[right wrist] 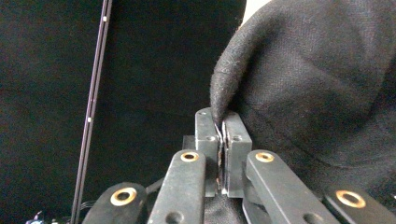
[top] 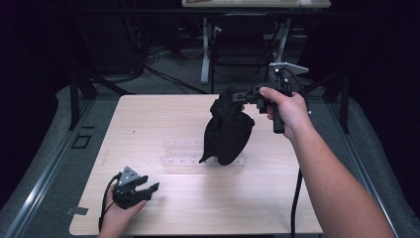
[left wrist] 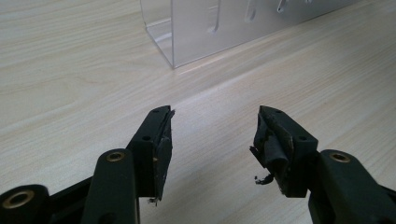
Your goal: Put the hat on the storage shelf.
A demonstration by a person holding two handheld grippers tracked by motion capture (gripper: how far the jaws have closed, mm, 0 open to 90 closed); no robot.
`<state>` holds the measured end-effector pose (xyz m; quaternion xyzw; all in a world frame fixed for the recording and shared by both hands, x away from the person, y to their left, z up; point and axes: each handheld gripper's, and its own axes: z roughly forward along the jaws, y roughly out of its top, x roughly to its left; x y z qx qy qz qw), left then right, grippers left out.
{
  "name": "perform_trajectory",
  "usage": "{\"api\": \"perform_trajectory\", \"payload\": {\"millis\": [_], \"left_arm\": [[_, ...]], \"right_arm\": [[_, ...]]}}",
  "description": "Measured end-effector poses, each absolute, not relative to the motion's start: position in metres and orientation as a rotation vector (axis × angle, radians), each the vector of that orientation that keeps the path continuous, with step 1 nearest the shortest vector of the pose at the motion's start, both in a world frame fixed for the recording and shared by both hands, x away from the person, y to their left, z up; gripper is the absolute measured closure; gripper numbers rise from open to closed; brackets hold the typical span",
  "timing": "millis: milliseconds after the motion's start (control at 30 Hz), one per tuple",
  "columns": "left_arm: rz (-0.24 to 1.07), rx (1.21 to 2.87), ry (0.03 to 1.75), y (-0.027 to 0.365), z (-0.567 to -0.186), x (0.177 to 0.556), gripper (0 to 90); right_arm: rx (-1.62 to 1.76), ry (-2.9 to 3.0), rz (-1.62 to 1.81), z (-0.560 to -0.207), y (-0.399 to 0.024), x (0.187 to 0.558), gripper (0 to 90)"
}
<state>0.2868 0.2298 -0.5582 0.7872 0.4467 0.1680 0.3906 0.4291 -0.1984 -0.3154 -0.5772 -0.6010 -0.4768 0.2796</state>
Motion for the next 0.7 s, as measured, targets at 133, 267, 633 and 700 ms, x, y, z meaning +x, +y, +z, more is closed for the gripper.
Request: {"api": "perform_trajectory", "payload": {"millis": [133,267,633,700], "left_arm": [[0.434,1.998,1.117,0.226,-0.558,0.286,46.1],[0.433,1.999,1.099,0.221,-0.557,0.284,46.1],[0.392,1.986,1.054,0.209,-0.548,0.284,46.7],[0.375,1.961,1.047,0.207,-0.543,0.285,46.9]], "right_arm": [[-1.556,-1.622,-1.262,-0.320,-0.195,0.434,87.8],[-1.538,-1.619,-1.264,-0.322,-0.192,0.436,87.6],[-1.480,-1.541,-1.310,-0.337,-0.180,0.437,87.2],[-1.476,-1.528,-1.318,-0.339,-0.179,0.438,87.1]]}}
